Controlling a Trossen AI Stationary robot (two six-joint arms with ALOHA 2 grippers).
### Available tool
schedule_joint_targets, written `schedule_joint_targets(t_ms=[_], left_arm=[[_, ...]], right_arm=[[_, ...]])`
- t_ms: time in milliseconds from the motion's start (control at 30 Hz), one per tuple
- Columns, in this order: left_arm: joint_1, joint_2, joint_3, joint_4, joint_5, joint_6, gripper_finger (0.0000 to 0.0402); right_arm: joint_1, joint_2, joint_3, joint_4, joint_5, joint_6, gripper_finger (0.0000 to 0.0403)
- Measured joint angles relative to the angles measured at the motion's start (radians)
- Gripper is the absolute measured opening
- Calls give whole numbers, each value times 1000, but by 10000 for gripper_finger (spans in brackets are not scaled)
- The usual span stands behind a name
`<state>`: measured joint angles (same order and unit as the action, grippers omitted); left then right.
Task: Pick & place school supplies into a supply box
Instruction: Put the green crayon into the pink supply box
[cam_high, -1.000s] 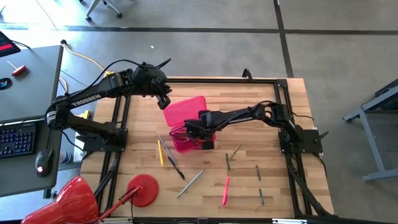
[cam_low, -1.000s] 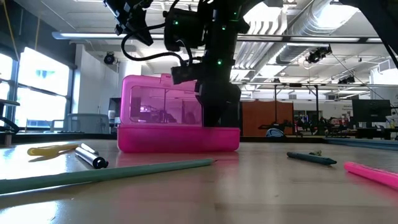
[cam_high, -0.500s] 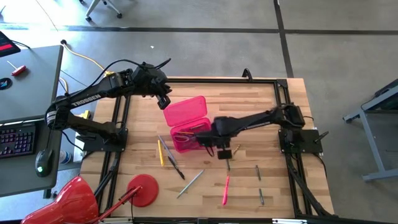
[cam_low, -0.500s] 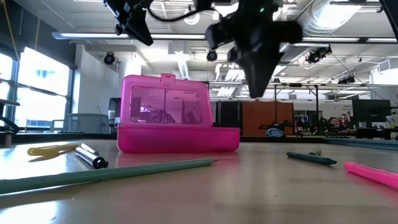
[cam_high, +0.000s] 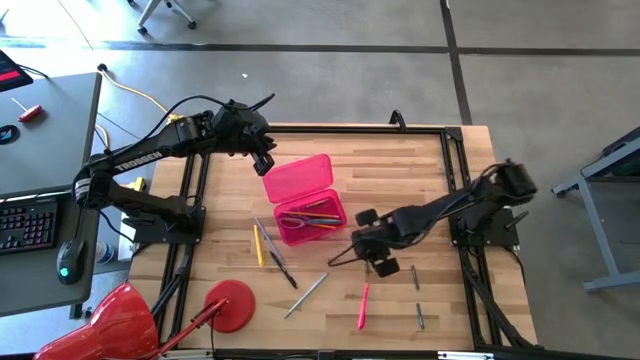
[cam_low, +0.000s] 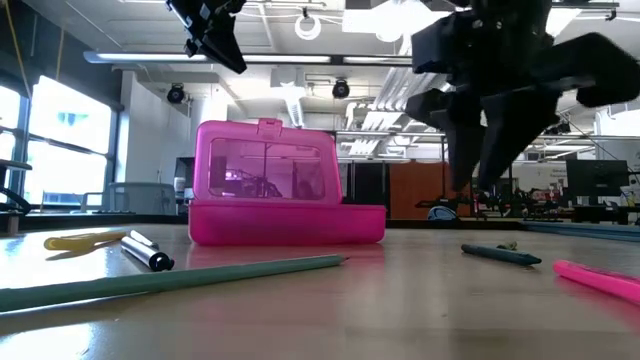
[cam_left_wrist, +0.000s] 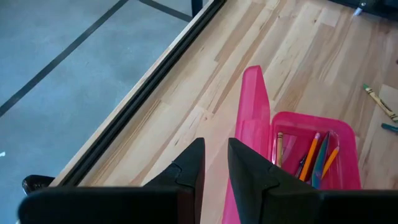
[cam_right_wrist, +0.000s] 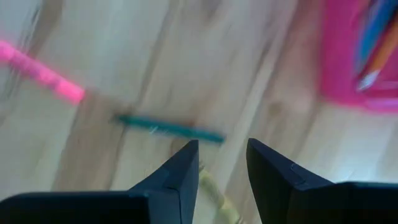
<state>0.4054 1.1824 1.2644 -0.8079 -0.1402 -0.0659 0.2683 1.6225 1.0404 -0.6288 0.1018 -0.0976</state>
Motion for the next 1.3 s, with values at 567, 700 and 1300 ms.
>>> schedule_joint_targets(t_ms=[567,700,1300], left_arm=[[0,0,0,0,0,-78,101],[0,0,0,0,0,-113,101],[0,0,0,56,-3,-123,101]], right_arm=[[-135,-230,-643,801,-224,-266,113],[-175,-229,-682,832,-281,-296,113],[-264,-41,-785,1186,-478,-350,14]])
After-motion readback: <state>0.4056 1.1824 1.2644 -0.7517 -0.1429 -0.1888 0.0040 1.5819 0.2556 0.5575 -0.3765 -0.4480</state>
